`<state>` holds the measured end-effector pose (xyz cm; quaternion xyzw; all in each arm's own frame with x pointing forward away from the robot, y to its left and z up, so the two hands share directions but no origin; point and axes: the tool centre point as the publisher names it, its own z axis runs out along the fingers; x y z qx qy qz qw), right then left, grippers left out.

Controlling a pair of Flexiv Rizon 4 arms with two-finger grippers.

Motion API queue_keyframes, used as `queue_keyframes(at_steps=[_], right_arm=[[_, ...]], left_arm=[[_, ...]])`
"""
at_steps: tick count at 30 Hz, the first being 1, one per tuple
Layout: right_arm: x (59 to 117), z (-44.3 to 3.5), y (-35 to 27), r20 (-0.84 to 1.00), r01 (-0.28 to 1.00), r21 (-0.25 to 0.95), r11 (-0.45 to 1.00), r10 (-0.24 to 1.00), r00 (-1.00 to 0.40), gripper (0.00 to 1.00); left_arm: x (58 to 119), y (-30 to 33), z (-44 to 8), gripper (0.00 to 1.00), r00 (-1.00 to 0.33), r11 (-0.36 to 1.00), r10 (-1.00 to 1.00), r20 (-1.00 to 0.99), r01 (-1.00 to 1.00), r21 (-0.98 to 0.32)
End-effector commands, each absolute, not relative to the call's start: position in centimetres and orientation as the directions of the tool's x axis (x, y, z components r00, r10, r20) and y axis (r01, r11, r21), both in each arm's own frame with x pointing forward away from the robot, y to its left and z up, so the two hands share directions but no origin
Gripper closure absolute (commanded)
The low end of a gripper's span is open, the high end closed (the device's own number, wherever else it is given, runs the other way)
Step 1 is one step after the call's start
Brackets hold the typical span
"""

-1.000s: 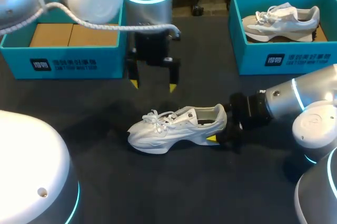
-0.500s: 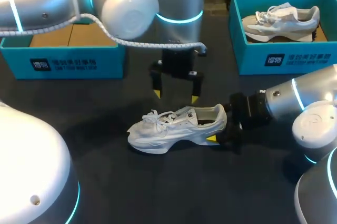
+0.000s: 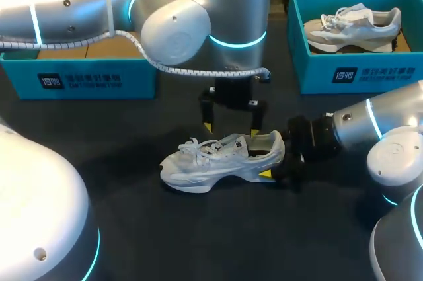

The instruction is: Take the shoe out of the shoebox, open the shoe tongue, remove and reinsert the insole, then place the shoe into the shoebox

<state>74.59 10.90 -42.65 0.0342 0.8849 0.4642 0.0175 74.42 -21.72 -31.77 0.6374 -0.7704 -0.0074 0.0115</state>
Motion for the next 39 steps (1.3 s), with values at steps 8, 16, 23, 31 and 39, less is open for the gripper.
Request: queue_keyframes(at_steps=[8,16,23,31,39], right_arm=[[74.7,-43.2,11.2,-0.001,0.045,0.82,0.571,0.079,-0.997,1.0],[74.7,-43.2,11.2,-0.001,0.045,0.82,0.571,0.079,-0.997,1.0],[74.7,-43.2,11.2,-0.001,0.045,0.82,0.571,0.079,-0.997,1.0],[74.7,-43.2,11.2,-0.001,0.045,0.82,0.571,0.079,-0.997,1.0],[74.7,-43.2,11.2,-0.001,0.045,0.82,0.571,0.079,-0.997,1.0]], left_arm=[[74.4,-23.0,-33.5,0.0,-0.193,0.193,-0.981,0.012,-0.98,0.035],[74.0,-23.1,-34.1,0.0,-0.201,0.201,-0.98,0.011,-0.978,0.05],[73.4,-22.0,-35.1,0.0,-0.198,0.196,-0.98,-0.014,-0.978,0.075],[73.0,-20.4,-35.3,0.0,-0.191,0.187,-0.981,-0.045,-0.979,0.08],[73.1,-18.7,-34.6,0.0,-0.184,0.178,-0.977,-0.106,-0.982,0.067]])
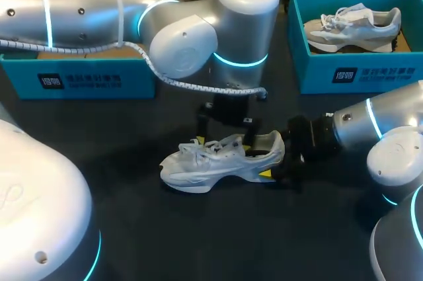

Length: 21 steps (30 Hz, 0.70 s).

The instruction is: Take the shoe out of the shoebox, open the shoe tongue, remove and reinsert the insole, then place the shoe into the shoebox

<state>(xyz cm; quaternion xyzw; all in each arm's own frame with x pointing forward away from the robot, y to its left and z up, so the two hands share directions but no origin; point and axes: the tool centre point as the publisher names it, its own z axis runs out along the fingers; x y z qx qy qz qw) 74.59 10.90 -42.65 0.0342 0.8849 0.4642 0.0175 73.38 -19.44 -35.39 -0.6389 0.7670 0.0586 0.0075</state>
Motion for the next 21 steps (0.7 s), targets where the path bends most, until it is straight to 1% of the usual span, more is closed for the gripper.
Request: queue_keyframes(at_steps=[1,5,10,11,12,13,14,15,16,17,18,19,20,21], right_arm=[[74.7,-43.2,11.2,-0.001,0.045,0.82,0.571,0.079,-0.997,1.0],[74.7,-43.2,11.2,-0.001,0.045,0.82,0.571,0.079,-0.997,1.0],[74.7,-43.2,11.2,-0.001,0.045,0.82,0.571,0.079,-0.997,1.0],[74.7,-43.2,11.2,-0.001,0.045,0.82,0.571,0.079,-0.997,1.0],[74.7,-43.2,11.2,-0.001,0.045,0.82,0.571,0.079,-0.997,1.0],[74.7,-43.2,11.2,-0.001,0.045,0.82,0.571,0.079,-0.997,1.0],[74.7,-43.2,11.2,-0.001,0.045,0.82,0.571,0.079,-0.997,1.0],[74.7,-43.2,11.2,-0.001,0.045,0.82,0.571,0.079,-0.997,1.0],[74.7,-43.2,11.2,-0.001,0.045,0.82,0.571,0.079,-0.997,1.0],[74.7,-43.2,11.2,-0.001,0.045,0.82,0.571,0.079,-0.997,1.0],[74.7,-43.2,11.2,-0.001,0.045,0.82,0.571,0.079,-0.997,1.0],[74.7,-43.2,11.2,-0.001,0.045,0.82,0.571,0.079,-0.997,1.0],[74.7,-43.2,11.2,-0.001,0.045,0.82,0.571,0.079,-0.997,1.0],[74.7,-43.2,11.2,-0.001,0.045,0.82,0.571,0.079,-0.997,1.0]], left_arm=[[73.0,-18.6,-34.5,0.0,-0.184,0.178,-0.977,-0.104,-0.982,0.067],[72.9,-18.0,-34.0,0.0,-0.184,0.176,-0.971,-0.151,-0.982,0.068],[73.0,-17.7,-33.5,0.0,-0.176,0.167,-0.972,-0.158,-0.984,0.069],[73.0,-17.7,-33.4,0.02,-0.172,0.163,-0.972,-0.158,-0.984,0.072],[73.0,-17.7,-33.3,0.15,-0.171,0.162,-0.973,-0.158,-0.984,0.073],[73.0,-17.7,-33.2,0.35,-0.166,0.156,-0.972,-0.166,-0.985,0.076],[72.9,-17.6,-33.1,0.51,-0.165,0.154,-0.972,-0.166,-0.985,0.078],[72.9,-17.6,-33.0,0.53,-0.162,0.15,-0.973,-0.167,-0.985,0.082],[72.9,-17.6,-32.9,0.64,-0.16,0.147,-0.972,-0.169,-0.985,0.085],[72.8,-17.6,-32.9,0.69,-0.159,0.146,-0.973,-0.17,-0.985,0.087],[72.8,-17.5,-32.8,0.78,-0.157,0.142,-0.971,-0.179,-0.985,0.095],[72.7,-17.5,-32.8,0.85,-0.158,0.141,-0.971,-0.18,-0.984,0.105],[72.7,-17.5,-32.8,0.87,-0.159,0.14,-0.97,-0.183,-0.984,0.113],[72.6,-17.6,-32.8,1.0,-0.162,0.142,-0.972,-0.171,-0.982,0.125]])
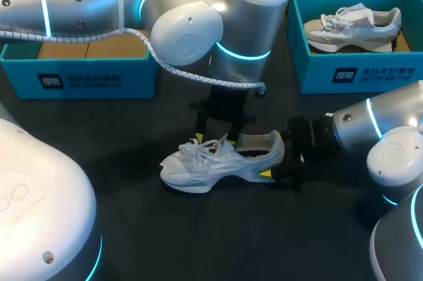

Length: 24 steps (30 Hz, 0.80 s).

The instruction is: Take the shoe out of the shoebox, open the shoe tongue, remove and reinsert the insole, then place the shoe into the shoebox

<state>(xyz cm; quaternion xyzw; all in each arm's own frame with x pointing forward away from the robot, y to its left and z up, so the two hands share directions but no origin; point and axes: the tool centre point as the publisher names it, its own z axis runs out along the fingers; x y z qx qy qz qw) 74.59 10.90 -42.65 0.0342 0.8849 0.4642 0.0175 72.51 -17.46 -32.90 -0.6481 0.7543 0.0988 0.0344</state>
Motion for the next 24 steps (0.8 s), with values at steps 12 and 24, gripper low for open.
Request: queue_keyframes(at_steps=[12,24], right_arm=[[74.7,-43.2,11.2,-0.001,0.045,0.82,0.571,0.079,-0.997,1.0],[74.7,-43.2,11.2,-0.001,0.045,0.82,0.571,0.079,-0.997,1.0]], left_arm=[[71.1,-17.5,-31.2,1.0,-0.206,0.19,-0.976,-0.076,-0.966,0.177],[70.0,-15.0,-29.6,1.0,-0.179,0.172,-0.983,-0.037,-0.976,0.137]])
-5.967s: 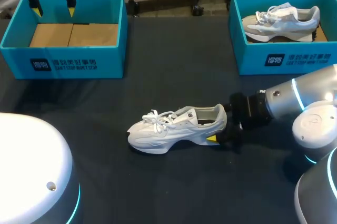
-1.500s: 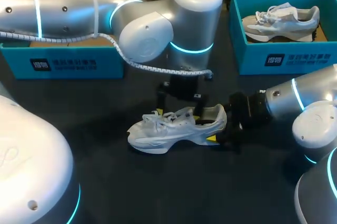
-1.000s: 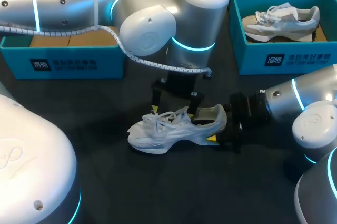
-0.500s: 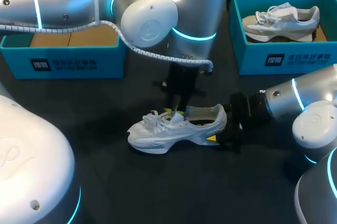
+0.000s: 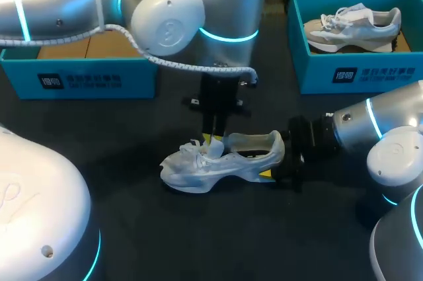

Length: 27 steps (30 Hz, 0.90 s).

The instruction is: Take the shoe out of the shoebox, open the shoe tongue, remove and reinsert the insole, then place the shoe into the shoebox

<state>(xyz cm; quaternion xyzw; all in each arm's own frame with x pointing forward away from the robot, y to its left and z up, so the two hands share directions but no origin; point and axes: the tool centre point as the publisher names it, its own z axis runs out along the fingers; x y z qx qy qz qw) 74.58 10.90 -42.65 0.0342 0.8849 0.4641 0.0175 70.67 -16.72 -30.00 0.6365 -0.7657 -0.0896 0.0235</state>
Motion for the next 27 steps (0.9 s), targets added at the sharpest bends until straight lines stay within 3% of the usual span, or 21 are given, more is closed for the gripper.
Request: queue_keyframes(at_steps=[1,26,27], right_arm=[[74.7,-43.2,11.2,-0.001,0.045,0.82,0.571,0.079,-0.997,1.0],[74.7,-43.2,11.2,-0.001,0.045,0.82,0.571,0.079,-0.997,1.0],[74.7,-43.2,11.2,-0.001,0.045,0.82,0.571,0.079,-0.997,1.0]], left_arm=[[69.8,-14.5,-29.9,1.0,-0.162,0.155,-0.986,-0.038,-0.979,0.134],[69.3,-7.8,-36.6,1.0,-0.011,0.003,-0.995,-0.099,-0.997,0.08],[69.3,-7.6,-37.0,0.96,-0.008,-0.001,-0.995,-0.101,-0.997,0.083]])
